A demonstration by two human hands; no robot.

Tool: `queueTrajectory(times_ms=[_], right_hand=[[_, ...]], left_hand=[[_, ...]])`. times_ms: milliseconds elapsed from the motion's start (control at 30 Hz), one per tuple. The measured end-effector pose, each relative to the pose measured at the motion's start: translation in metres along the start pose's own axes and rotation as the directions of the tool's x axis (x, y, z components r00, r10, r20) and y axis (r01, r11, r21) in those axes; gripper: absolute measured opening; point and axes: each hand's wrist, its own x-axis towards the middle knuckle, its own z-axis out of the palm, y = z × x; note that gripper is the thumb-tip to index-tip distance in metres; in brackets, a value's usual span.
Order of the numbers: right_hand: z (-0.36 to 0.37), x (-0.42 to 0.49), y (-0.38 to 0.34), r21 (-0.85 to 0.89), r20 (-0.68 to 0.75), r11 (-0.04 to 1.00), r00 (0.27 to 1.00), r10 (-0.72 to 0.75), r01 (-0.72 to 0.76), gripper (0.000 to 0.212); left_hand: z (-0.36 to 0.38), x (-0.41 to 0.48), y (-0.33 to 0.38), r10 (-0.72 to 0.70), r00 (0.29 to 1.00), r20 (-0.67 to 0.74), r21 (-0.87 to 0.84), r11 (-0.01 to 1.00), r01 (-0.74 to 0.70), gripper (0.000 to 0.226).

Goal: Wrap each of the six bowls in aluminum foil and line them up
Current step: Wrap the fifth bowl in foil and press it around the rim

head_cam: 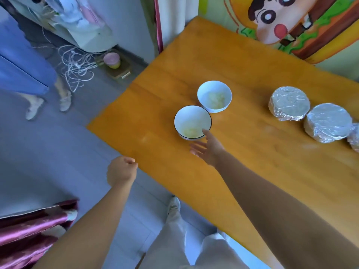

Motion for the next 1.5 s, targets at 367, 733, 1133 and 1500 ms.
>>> queueTrajectory(times_ms=[367, 733, 1133, 1500], right_hand=[[0.025, 0.003, 0.010, -0.082, -0.150, 0.994, 0.985, -0.086, 0.075, 0.025], [-0.063, -0.038, 0.029, -0.191, -0.195, 0.981, 0.978, -0.077, 0.040, 0.022], [-0.252, -0.121, 0.062, -0.032, -0.348, 0.995, 0.933, -0.096, 0.091, 0.021], [-0.406, -0.164, 0.070, -0.059, -0.448, 0.956, 0.848, -0.283, 0.288, 0.026]], left_hand=[[-0.001, 0.040, 0.041, 0.249, 0.955, 0.159, -0.042, 0.969, -0.245, 0.034], [0.051, -0.026, 0.120, 0.345, 0.692, 0.634, -0.415, 0.907, -0.071, 0.045], [0.150, -0.201, 0.163, 0.370, 0.513, 0.774, -0.299, 0.929, -0.219, 0.043], [0.227, -0.329, 0.176, 0.691, 0.663, 0.287, -0.150, 0.716, -0.681, 0.044]])
